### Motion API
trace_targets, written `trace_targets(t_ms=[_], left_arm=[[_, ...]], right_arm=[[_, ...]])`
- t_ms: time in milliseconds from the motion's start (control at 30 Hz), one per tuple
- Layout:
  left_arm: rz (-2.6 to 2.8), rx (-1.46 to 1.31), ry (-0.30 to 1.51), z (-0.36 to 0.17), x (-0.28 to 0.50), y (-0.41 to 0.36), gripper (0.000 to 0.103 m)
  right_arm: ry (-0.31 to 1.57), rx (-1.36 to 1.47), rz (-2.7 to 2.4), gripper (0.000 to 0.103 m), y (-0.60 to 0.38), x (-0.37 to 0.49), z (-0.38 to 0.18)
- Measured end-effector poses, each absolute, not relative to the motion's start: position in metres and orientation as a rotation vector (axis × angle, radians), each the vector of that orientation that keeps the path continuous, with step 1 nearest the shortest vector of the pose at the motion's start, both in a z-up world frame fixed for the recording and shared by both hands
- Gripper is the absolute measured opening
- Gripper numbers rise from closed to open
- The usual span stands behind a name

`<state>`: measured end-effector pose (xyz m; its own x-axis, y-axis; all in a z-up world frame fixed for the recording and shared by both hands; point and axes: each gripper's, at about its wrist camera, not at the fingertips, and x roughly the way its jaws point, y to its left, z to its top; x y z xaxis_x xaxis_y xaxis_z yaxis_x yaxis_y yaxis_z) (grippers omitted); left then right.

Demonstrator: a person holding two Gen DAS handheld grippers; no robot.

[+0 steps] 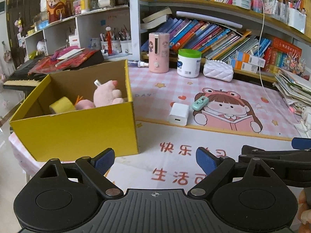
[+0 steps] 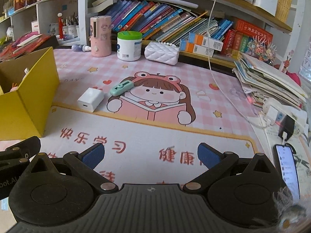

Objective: Organize objects
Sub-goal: 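Lift both open tools out of the box and move toward the white charger, then close the left tool on the white charger while the right tool approaches the green stapler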

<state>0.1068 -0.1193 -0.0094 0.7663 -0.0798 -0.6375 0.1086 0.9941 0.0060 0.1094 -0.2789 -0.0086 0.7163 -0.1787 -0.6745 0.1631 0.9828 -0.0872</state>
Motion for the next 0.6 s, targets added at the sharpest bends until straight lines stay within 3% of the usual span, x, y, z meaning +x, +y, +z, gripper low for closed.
trace_targets(t_ms=[500, 600], left_arm=[[-0.097, 0.044, 0.696, -0.012, 0.13, -0.148, 0.092], [-0.102, 0.043, 0.696, -0.012, 0.136, -0.155, 0.086]], right_arm=[[0.754, 0.011, -0.163, 0.103, -0.318, 0.148, -0.012], [0.753, 0.016, -0.16, 0.102, -0.323, 0.152, -0.013]])
